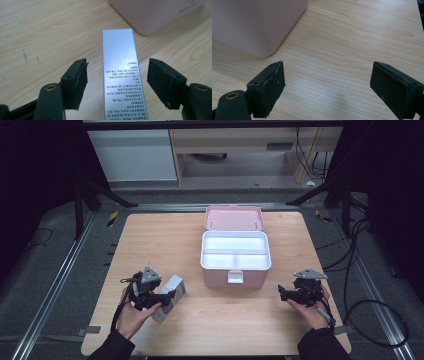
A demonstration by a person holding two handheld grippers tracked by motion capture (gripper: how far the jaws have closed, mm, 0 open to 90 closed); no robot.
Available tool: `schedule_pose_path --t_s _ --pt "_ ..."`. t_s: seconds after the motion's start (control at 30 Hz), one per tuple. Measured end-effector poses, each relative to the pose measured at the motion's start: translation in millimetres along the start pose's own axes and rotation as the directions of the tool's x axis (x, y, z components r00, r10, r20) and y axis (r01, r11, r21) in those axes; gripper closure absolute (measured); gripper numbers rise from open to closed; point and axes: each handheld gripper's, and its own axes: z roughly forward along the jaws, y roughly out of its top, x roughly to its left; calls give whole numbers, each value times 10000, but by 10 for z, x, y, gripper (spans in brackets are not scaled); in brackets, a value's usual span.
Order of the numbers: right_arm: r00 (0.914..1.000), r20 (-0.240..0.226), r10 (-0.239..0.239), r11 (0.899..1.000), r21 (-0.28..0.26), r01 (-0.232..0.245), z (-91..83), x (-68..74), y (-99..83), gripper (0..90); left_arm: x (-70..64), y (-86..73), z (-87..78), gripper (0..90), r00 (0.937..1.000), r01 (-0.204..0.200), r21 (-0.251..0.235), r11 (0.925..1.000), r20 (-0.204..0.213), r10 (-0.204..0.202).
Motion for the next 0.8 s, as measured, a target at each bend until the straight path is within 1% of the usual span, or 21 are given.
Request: schedule_pose_path --t_s 0.03,0.13,0.27,0.43,0.47,0.5,0.6,0.7,0.73,0.77,0.8 --pt "10000 -15 6 10000 0 -6 0 0 0 128 -5 -1 12 322 10000 -87 115 9999 -12 87" --pt "10000 -24 -54 10000 22 54 8 0 -3 128 -16 -5 43 322 9999 -109 250 9996 -14 109" --pt "10000 -43 -62 9999 89 62 16 2 -5 128 -34 -10 99 322 9997 -234 573 9981 5 234" --pt "9999 -88 -103 9998 150 104 25 3 -7 128 -36 -17 153 324 9997 -242 937 9953 -7 243" --pt "9999 -76 -125 9998 141 126 26 2 -8 128 -32 -21 172 325 9997 -234 1088 9938 7 235" --pt "9999 -96 -114 9998 152 116 27 2 -8 127 -32 -21 172 328 9997 -234 1088 9938 7 235" --pt "9999 -107 -88 9998 177 90 30 2 -9 128 -30 -25 207 336 9999 -164 1354 9907 65 156" --pt "9999 -113 -84 9997 227 86 39 3 -9 127 -26 -19 243 350 9998 -201 1650 9861 86 190" --pt "9999 -111 -108 9997 220 111 41 4 -9 127 -26 -13 256 350 9996 -279 1785 9835 120 261" --pt "9998 -153 -128 9996 249 132 47 5 -9 128 -23 2 294 350 9995 -310 2061 9780 155 284" --pt "9998 -153 -128 9996 249 132 47 5 -9 128 -23 2 294 352 9995 -310 2061 9780 155 284"
